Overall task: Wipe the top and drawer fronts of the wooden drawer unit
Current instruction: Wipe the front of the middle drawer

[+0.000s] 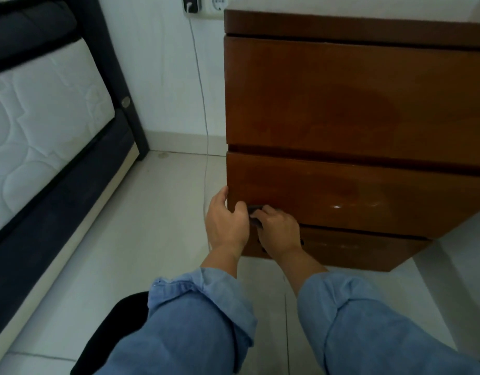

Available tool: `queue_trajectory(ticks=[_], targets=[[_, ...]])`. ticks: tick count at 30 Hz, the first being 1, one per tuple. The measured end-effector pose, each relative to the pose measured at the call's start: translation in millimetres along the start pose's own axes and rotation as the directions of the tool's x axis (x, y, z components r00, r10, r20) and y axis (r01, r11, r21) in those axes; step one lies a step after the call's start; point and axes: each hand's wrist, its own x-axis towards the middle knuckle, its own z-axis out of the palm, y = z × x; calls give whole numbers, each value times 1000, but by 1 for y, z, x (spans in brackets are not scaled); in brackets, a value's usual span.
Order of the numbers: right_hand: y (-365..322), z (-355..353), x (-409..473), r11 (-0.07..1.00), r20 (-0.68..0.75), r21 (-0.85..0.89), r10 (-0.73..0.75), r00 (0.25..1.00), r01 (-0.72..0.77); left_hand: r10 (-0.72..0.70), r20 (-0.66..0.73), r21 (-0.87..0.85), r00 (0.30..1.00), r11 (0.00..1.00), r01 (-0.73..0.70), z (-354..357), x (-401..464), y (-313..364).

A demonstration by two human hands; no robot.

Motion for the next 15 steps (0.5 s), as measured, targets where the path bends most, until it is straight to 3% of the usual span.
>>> queue_trajectory(ticks=[4, 7, 8, 11, 15], targets=[[0, 6, 3, 997, 100, 39, 56, 993, -60, 30, -5, 54, 1000, 998, -29, -1, 1, -1], [8, -9, -5, 995, 253, 93, 12, 967, -36, 78, 46, 206, 996, 975, -86, -4, -5, 5], [15, -19, -12, 995, 233, 101, -1, 972, -23, 117, 47, 271, 992, 954, -126, -3, -9, 10], [30, -54, -30, 998, -68, 50, -27, 997, 30, 340, 50, 434, 939, 839, -328, -2, -22, 25], [47, -100, -22, 999, -402, 47, 8, 916, 12, 610, 215, 489, 762, 609, -625, 4, -32, 52]])
